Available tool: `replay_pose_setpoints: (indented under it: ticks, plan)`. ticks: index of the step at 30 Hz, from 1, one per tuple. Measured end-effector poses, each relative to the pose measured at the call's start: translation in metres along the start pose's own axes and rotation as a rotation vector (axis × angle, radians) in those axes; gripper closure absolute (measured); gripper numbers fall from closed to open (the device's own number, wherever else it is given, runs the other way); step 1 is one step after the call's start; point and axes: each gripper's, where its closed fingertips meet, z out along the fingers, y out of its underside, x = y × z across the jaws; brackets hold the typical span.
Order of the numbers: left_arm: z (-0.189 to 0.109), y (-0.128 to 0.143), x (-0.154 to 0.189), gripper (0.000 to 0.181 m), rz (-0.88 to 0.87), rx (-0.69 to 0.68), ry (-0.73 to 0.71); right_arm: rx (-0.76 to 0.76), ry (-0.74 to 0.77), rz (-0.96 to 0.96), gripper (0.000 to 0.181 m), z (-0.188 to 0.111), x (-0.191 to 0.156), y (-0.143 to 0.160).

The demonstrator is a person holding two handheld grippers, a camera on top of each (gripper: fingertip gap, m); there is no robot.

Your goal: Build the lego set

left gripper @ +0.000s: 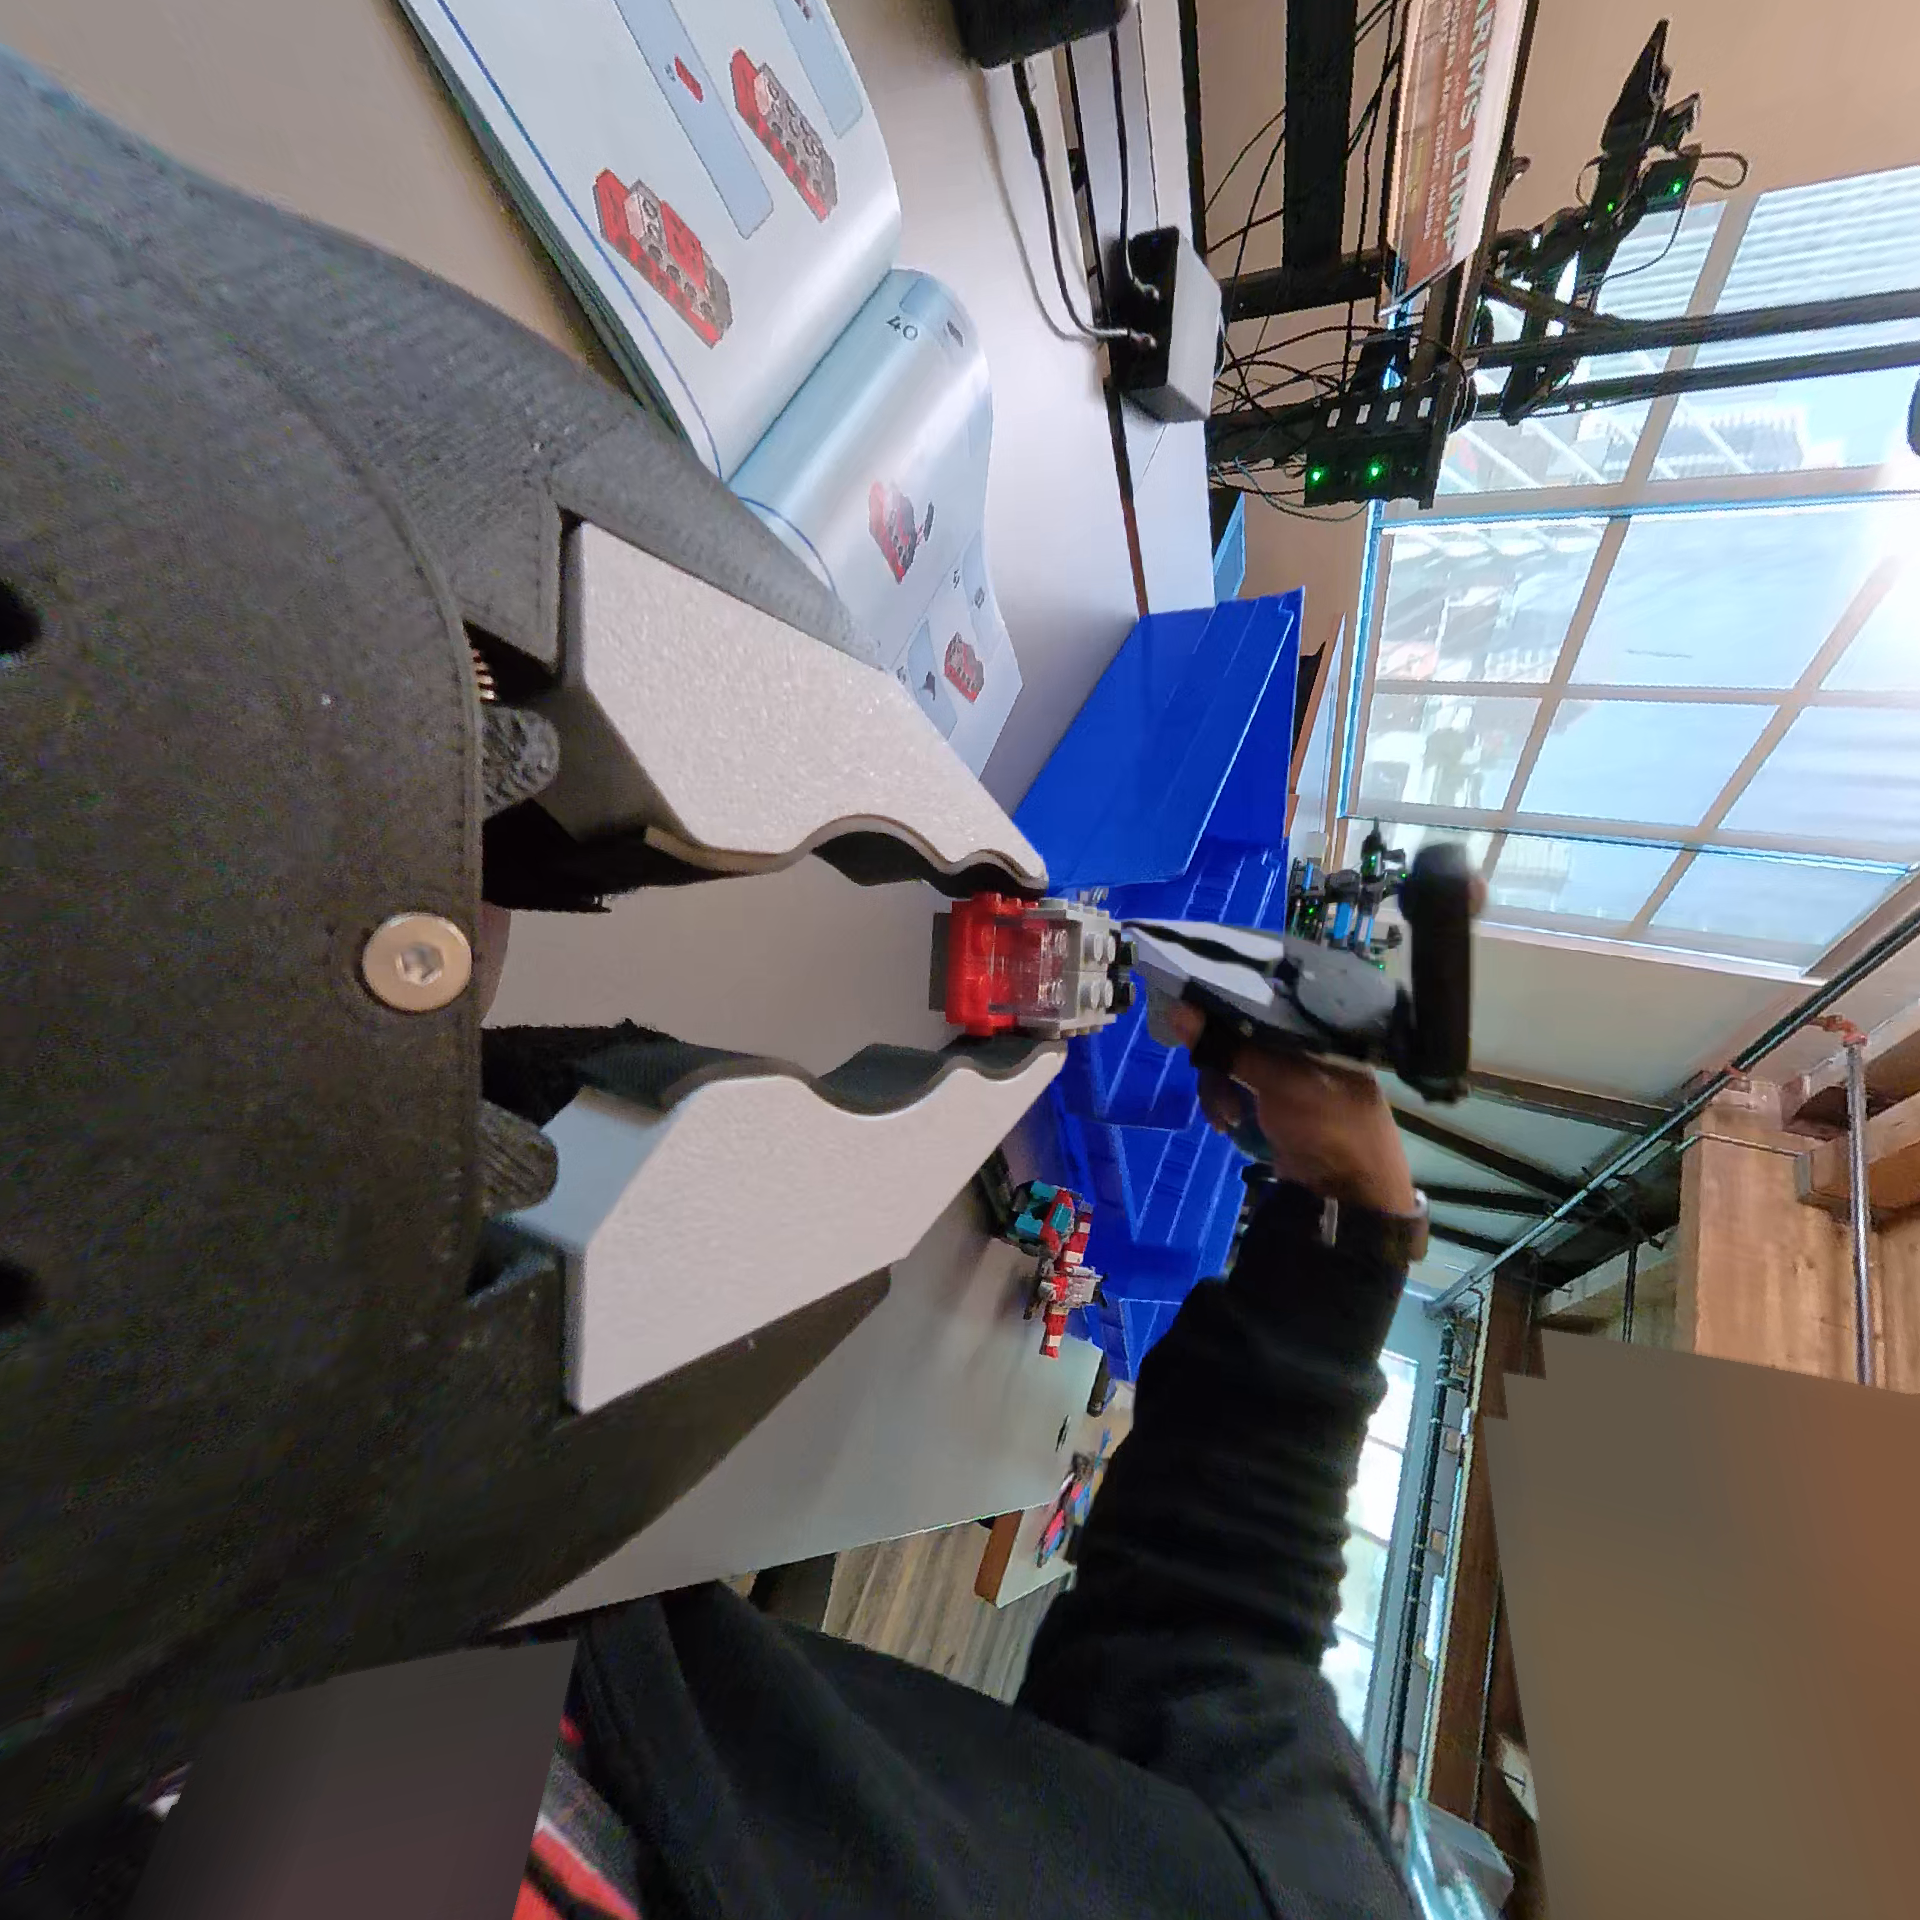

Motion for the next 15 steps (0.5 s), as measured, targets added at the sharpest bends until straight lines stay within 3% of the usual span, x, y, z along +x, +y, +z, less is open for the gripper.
replay_pose_setpoints:
  ticks: [1,6,11,15]
  plan:
    - [0.0,-0.002,-0.003,0.155,-0.008,0.007,-0.009,0.072,-0.024,0.007,0.174,-0.011,-0.011,-0.009]
    - [0.001,-0.017,-0.013,0.155,0.006,0.051,-0.053,0.332,-0.162,-0.06,0.174,-0.041,-0.101,-0.045]
    - [0.003,-0.017,-0.019,0.155,0.08,0.004,-0.062,0.483,-0.281,-0.12,0.174,-0.012,-0.193,-0.071]
    - [-0.006,-0.007,-0.012,0.155,0.086,-0.013,-0.069,0.628,-0.343,0.011,0.174,0.01,-0.227,-0.095]
